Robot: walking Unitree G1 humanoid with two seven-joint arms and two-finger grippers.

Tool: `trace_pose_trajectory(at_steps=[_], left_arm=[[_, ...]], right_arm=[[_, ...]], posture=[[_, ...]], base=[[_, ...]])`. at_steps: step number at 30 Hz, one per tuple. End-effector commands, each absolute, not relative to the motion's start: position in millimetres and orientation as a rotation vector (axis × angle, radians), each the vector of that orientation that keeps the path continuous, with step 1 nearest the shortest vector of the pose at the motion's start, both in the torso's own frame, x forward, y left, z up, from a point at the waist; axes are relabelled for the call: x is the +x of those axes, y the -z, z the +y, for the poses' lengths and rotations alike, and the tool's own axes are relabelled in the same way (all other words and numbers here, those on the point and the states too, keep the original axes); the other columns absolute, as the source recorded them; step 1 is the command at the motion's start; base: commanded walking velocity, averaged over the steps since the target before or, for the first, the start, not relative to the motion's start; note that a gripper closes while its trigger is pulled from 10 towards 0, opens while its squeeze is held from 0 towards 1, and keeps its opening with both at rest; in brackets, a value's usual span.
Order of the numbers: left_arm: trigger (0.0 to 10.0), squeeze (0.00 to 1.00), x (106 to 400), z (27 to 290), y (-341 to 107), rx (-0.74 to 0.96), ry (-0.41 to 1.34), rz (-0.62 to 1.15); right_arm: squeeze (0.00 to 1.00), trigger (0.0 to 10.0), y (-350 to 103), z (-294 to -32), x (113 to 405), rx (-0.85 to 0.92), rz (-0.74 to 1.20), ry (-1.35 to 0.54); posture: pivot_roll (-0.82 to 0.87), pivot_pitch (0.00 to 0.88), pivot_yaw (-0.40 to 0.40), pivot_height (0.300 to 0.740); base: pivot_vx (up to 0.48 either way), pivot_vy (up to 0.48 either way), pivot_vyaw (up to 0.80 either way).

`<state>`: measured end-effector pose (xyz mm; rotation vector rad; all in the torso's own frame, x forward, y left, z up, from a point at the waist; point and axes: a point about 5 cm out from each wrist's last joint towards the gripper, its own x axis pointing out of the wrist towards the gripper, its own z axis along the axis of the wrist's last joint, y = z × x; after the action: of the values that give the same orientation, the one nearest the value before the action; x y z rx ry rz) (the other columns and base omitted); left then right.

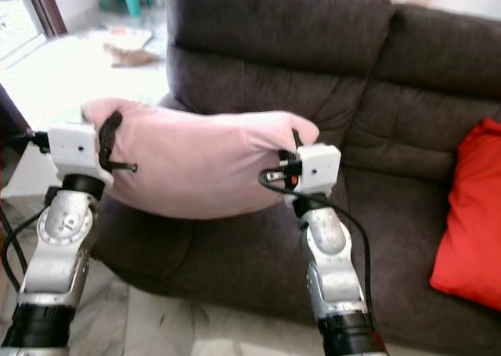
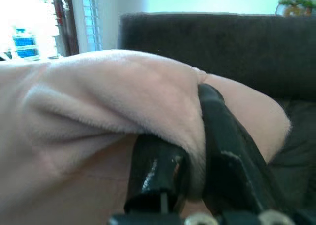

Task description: Move the pillow to the sofa from floor

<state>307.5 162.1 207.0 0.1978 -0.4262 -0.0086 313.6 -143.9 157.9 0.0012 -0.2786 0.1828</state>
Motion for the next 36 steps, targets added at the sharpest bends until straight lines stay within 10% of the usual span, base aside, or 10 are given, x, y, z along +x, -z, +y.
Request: trace_pose_trajectory(at_steps=[1, 36], left_arm=[[10.0, 0.0, 306, 168, -217, 0.221, -0.016, -0.47], [10.0, 0.0, 308, 148, -185, -0.054, 0.232, -0.21]], right_arm=[[0.0, 10.0, -181, -141, 315, 0.023, -0.384, -0.186], [0.0, 10.0, -162, -147, 332, -0.067, -0.212, -0.17]], posture=[[0.01, 0.083, -0.075, 0.74], [0.01, 0.076, -0.082, 0.74]], base=[[0.296, 0.0, 0.0], [0.197, 0.0, 0.0]])
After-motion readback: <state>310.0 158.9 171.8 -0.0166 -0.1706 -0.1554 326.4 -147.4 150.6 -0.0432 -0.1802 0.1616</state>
